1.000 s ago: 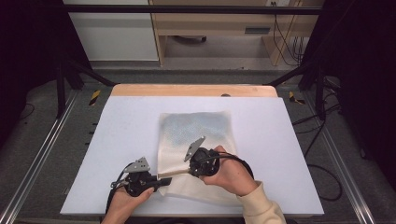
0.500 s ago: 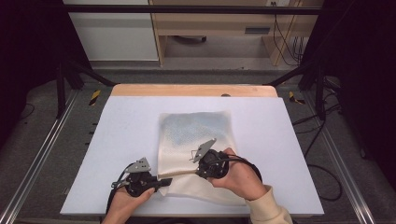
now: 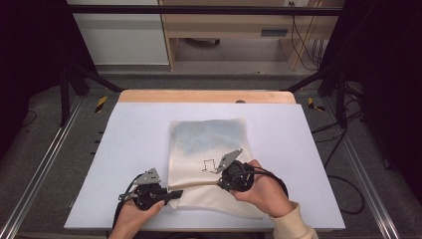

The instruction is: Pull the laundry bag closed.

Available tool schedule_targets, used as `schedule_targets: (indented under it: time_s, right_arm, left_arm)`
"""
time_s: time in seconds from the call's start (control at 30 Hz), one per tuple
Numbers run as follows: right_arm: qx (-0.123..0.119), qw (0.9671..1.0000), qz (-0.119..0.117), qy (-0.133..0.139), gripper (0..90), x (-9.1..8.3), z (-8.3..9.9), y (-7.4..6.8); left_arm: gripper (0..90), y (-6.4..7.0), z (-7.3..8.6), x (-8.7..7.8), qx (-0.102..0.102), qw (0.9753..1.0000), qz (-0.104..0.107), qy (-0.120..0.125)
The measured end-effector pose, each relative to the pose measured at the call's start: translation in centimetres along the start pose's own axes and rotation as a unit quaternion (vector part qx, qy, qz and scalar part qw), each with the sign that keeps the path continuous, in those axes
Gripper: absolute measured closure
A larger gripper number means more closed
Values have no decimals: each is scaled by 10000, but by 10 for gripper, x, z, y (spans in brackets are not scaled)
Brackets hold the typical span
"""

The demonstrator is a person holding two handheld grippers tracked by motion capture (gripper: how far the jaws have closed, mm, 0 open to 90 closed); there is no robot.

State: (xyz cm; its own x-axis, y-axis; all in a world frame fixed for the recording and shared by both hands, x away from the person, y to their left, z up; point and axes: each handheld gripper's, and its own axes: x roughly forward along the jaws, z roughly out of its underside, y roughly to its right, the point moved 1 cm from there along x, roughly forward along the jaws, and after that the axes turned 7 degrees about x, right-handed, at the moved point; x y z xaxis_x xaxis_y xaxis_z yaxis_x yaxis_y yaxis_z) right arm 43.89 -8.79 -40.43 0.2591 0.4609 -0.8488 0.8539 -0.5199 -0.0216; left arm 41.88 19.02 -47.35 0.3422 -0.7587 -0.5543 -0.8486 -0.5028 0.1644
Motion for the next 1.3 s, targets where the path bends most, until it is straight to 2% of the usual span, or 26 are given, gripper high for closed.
schedule_targets:
  time_s: [0.6,1.3]
  right_arm:
    - [228,9997,68,72,819,-10,17,7]
    - [315,9994,142,11,819,-14,32,12]
  left_arm:
    - [849,0,0,-1,19,10000,8,0]
    - [849,2,-1,-2,44,10000,-21,37]
